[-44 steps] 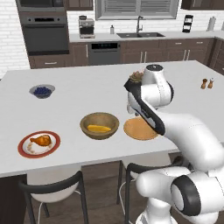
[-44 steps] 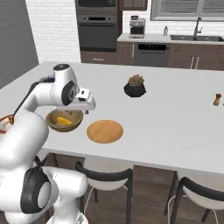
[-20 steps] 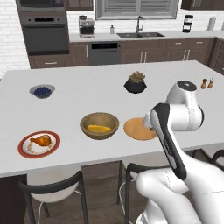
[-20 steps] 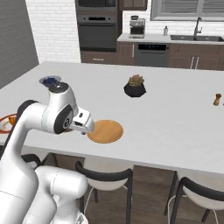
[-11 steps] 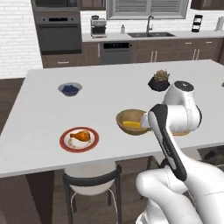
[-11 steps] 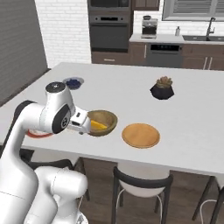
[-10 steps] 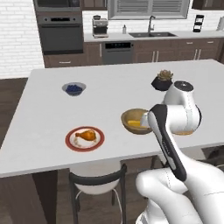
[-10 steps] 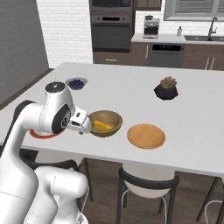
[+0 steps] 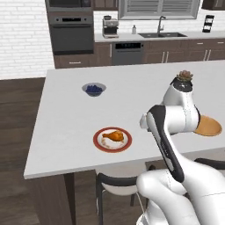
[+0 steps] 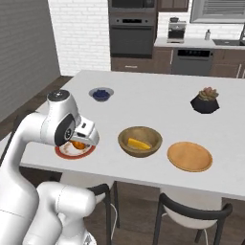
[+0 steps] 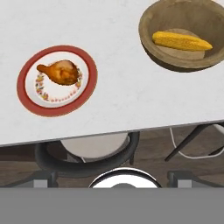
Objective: Pick the chicken drumstick and corn from their plates and place them in the bowl. Then put the bowl in the fridge.
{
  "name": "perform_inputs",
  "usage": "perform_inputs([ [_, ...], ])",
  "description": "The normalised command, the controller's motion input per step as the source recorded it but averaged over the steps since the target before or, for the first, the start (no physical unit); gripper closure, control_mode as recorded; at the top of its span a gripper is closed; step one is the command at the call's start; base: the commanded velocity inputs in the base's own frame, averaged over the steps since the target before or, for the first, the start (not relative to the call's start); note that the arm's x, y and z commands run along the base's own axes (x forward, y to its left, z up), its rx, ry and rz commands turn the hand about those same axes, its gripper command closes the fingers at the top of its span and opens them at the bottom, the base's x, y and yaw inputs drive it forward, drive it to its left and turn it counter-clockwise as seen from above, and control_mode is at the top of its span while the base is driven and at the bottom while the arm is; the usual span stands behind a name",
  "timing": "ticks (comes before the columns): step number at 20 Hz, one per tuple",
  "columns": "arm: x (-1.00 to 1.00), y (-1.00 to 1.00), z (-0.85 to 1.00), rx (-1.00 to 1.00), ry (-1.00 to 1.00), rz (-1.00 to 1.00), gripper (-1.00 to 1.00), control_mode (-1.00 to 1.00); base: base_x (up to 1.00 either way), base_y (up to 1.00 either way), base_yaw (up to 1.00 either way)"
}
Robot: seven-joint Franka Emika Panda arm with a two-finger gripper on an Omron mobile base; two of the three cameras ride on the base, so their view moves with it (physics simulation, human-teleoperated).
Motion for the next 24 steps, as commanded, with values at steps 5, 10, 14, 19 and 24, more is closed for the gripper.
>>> perform_inputs([
  [5,0.00,0.00,0.00,0.00,0.00,0.00,-1.00,1.00,0.56,0.39,0.03],
  [10,0.06,0.18,0.00,-0.02,0.00,0.00,-1.00,-1.00,0.01,0.13,0.00],
  [14,0.59,0.45,0.00,-0.10,0.00,0.16,-1.00,-1.00,0.00,0.00,0.00],
  [19,1.00,0.70,-0.37,-0.11,0.20,0.29,-1.00,-1.00,0.00,0.00,0.00],
  [24,1.00,0.38,-0.43,-0.08,0.33,0.30,-1.00,-1.00,0.00,0.00,0.00],
])
